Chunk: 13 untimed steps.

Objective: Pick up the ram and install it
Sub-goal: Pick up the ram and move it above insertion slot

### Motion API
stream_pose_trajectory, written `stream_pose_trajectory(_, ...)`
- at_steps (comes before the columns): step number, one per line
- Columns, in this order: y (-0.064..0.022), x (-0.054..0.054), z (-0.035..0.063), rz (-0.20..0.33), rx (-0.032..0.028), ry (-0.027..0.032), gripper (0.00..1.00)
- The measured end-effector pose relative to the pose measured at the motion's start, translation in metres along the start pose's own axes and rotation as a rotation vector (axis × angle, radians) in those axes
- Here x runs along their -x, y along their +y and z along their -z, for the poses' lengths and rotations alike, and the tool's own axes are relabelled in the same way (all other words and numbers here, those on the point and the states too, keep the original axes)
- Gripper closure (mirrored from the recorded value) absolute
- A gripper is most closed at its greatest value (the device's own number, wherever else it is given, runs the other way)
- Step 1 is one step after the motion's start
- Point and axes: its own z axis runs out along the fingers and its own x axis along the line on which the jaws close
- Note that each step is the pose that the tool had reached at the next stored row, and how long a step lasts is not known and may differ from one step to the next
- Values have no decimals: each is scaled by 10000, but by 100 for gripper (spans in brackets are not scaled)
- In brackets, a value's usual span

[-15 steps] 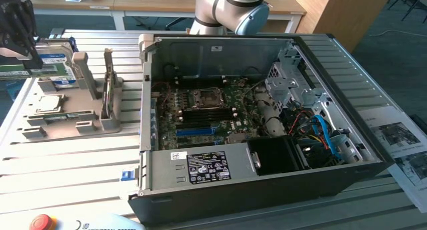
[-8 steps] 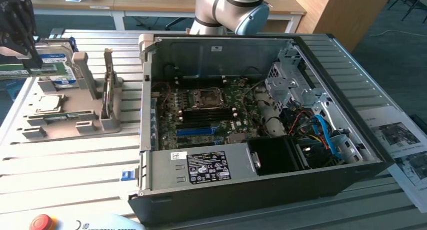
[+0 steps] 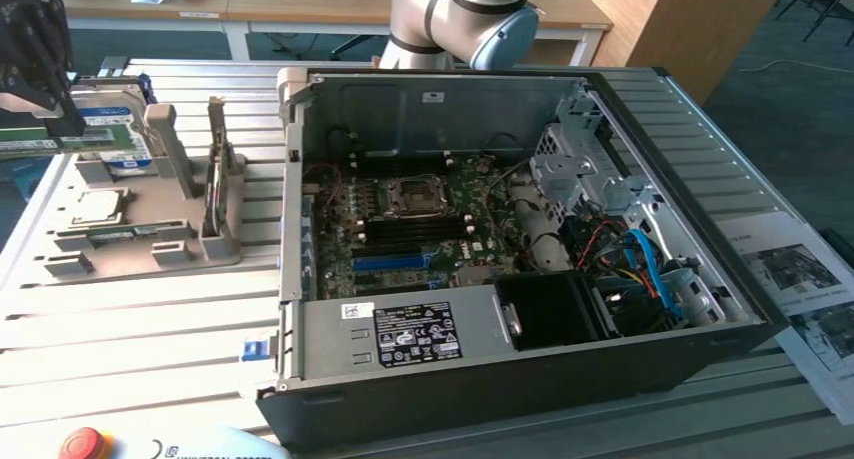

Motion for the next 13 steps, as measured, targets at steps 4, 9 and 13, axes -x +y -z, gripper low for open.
stream_pose_trajectory(4,-37,-1,31,-1,31,-2,88)
stream_pose_trajectory(9,-108,-3,66,-2,98,-5,88)
stream_pose_trajectory(13,-161,-5,80,-3,145,-7,88)
